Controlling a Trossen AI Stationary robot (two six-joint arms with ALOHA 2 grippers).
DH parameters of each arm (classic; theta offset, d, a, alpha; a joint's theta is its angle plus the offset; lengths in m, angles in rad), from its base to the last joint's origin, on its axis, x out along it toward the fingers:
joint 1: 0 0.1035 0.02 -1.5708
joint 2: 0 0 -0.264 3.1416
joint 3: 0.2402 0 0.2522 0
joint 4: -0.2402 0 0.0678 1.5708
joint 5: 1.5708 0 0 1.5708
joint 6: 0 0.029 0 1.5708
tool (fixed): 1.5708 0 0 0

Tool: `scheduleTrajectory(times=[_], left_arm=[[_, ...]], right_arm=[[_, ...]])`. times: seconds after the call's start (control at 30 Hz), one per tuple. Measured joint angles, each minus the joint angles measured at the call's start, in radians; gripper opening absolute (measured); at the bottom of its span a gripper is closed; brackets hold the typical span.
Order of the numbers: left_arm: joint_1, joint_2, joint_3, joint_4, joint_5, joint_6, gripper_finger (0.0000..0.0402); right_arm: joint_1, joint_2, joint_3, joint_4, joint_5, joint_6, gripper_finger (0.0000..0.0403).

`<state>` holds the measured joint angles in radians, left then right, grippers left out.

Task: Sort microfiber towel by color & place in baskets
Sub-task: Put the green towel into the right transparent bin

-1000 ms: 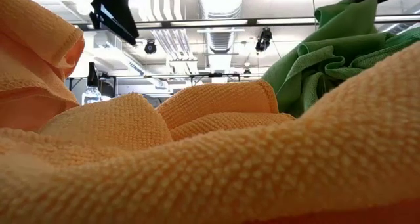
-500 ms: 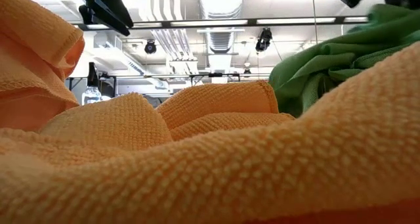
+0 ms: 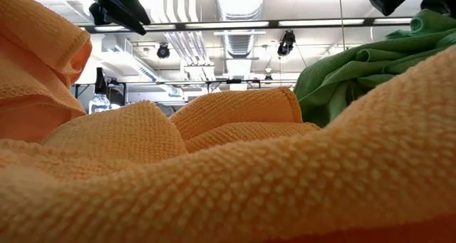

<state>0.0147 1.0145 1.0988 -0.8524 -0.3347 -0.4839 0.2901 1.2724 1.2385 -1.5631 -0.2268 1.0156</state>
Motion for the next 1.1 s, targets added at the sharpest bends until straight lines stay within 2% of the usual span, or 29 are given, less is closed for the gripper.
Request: scheduleTrajectory(times=[0.3,0.57,0.73,1.1], left_arm=[[0.0,0.002,-0.002,0.0,0.001,0.0,0.0149],[0.0,0.002,-0.002,0.0,0.011,0.001,0.0149],[0.0,0.002,-0.002,-0.005,0.011,0.003,0.0149],[0.0,0.002,-0.002,-0.009,0.012,0.011,0.0149]], right_arm=[[0.0,0.0,0.0,0.001,0.0,-0.032,0.0024],[0.0,0.0,0.0,0.001,0.006,-0.027,0.0102],[0.0,0.0,0.002,0.001,0.009,0.024,0.0133],[-0.002,0.0,0.161,0.002,0.018,0.05,0.0146]])
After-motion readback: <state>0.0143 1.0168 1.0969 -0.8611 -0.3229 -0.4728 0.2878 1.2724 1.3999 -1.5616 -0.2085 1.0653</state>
